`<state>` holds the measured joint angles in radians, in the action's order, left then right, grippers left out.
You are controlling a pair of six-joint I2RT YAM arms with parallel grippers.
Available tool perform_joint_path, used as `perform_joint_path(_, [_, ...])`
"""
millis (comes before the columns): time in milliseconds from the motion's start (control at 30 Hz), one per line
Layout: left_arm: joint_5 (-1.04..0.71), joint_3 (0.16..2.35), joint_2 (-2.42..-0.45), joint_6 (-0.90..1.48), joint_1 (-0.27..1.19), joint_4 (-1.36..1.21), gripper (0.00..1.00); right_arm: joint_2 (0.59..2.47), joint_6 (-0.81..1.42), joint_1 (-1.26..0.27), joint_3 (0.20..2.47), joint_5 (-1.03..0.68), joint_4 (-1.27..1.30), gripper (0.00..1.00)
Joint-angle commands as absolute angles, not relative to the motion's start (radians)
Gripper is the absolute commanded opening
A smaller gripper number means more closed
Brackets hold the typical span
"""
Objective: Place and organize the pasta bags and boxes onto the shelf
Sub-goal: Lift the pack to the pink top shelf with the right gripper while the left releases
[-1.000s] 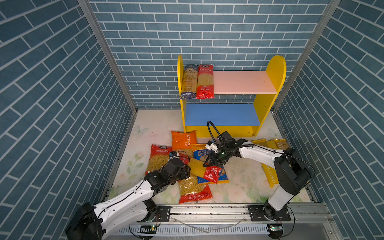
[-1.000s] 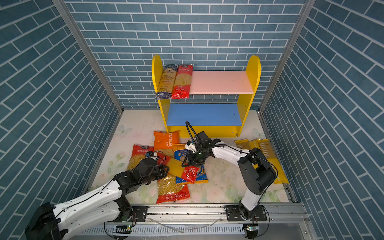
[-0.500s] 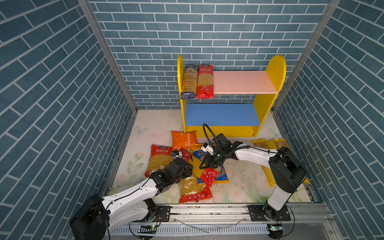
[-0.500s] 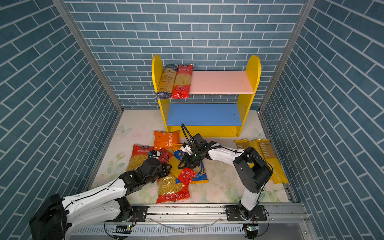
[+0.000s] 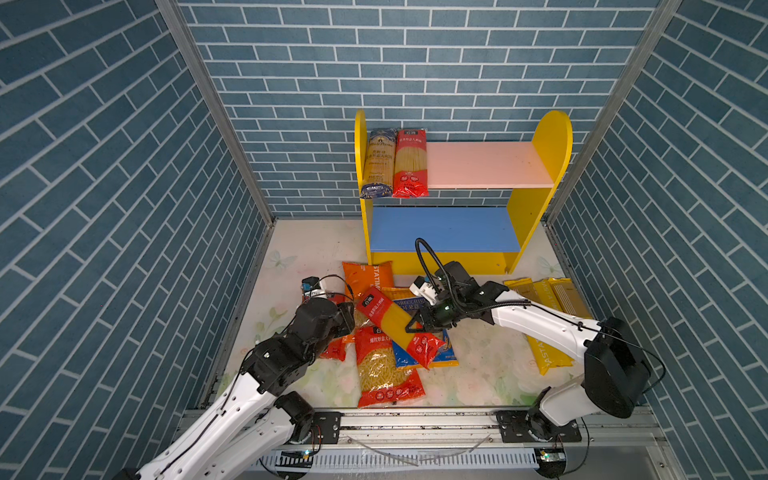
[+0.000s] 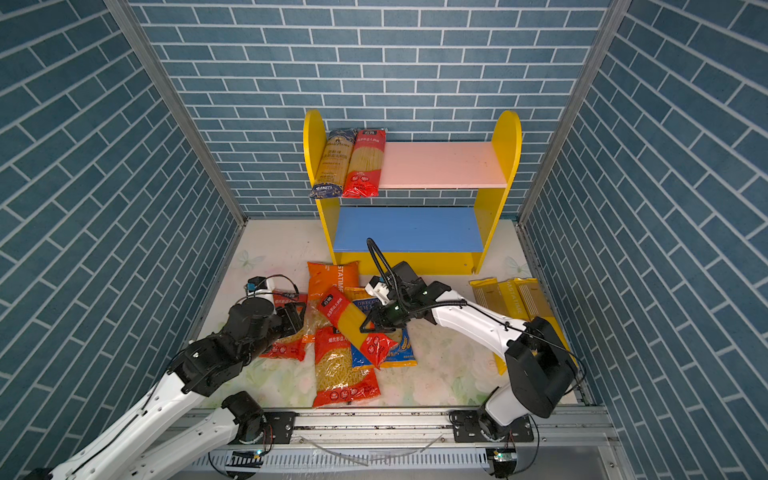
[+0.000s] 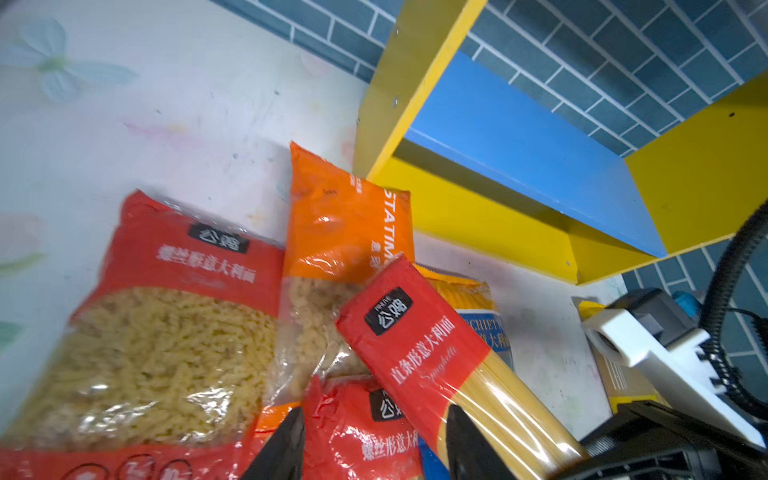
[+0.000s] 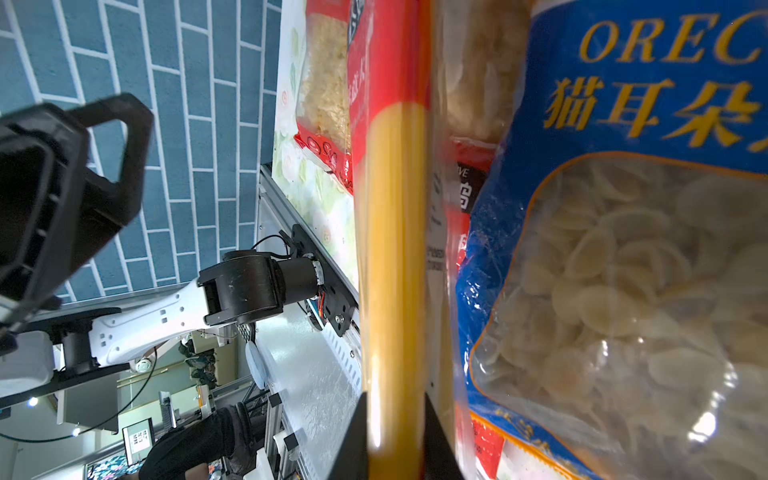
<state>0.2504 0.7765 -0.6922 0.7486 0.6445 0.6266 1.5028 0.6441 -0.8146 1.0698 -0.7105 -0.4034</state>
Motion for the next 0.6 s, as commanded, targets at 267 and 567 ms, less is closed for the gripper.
perform_joint_path(267, [0.428,0.982,-0.643,0.564,0.621,0.797,0.56,1.373,0.591,-0.813,1.445,-0.767,-0.434,0.0])
perform_joint_path(567, [0.224,0.966,-0.632,0.481,0.624,0.577,0.61,1.462,0.568,-0.785,1.794,-0.776,-0.402,0.0])
